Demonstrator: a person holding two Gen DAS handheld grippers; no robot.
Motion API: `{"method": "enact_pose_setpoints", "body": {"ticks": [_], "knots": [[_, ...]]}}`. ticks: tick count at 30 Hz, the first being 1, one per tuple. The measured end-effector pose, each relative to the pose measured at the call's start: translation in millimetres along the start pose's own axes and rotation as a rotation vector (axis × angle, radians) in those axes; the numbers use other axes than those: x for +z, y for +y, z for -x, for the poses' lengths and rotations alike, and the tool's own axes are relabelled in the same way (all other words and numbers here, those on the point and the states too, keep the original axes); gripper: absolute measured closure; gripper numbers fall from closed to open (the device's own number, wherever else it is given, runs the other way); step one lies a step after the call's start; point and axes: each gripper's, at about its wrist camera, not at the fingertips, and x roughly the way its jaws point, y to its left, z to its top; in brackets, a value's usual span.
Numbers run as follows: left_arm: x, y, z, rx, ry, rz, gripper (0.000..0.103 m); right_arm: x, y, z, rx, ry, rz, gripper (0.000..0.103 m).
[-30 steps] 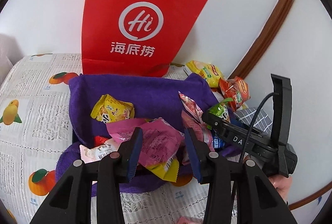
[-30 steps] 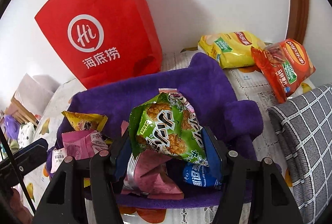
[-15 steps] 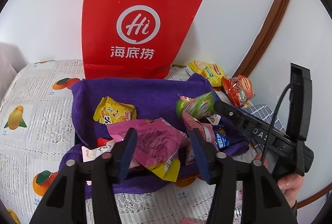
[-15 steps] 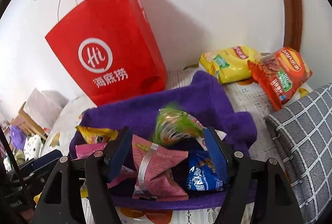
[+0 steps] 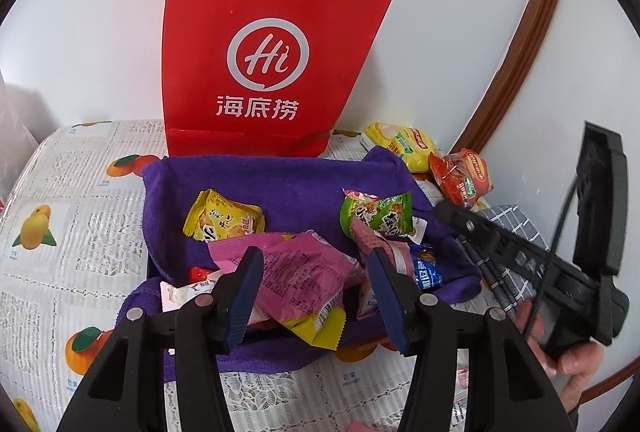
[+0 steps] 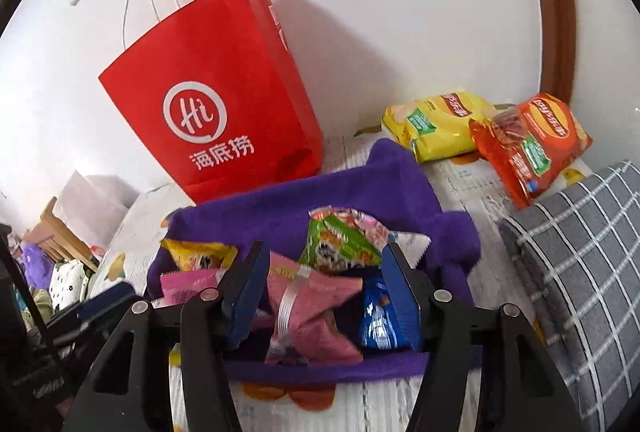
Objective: Organize snacks
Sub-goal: 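Reach the right tool to the white sachet on the sheet and grasp it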
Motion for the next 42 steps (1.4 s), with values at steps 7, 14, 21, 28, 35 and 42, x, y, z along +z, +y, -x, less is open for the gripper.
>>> {"method": "enact_pose_setpoints", "body": {"ticks": [7, 14, 21, 28, 35, 42], "knots": [[1.3, 0.7, 5.8, -0.041, 0.004, 0.014, 0.051, -47.2, -2.2, 44.3, -0.081, 0.070, -0.016, 0.036], [0.1, -11.0, 14.2, -0.057, 0.002, -0.026, 0.051, -101.0, -25.4, 67.8, -0.246, 0.182, -0.094, 0.025], [-4.5, -22.7, 15.9, -0.066, 0.012, -0.091, 0.051, -132.5, -34.1, 59.5, -0.198, 0.291, -0.219, 0.025], [-3.7, -22.3, 15.2, -0.063, 0.019, -0.095, 0.051, -138.0, -23.4, 46.0, -0.242, 0.301, -0.224, 0.015], [-4.0, -21.7, 15.3, -0.065, 0.021, -0.093, 0.051, -144.6, -2.8, 30.4, -0.331, 0.272, -0.110, 0.007], [-8.6, -27.9, 8.9, -0.060, 0.043, -0.116, 0.051, -150.6, 4.6, 28.9, -0.364, 0.242, -0.004, 0.027]]}}
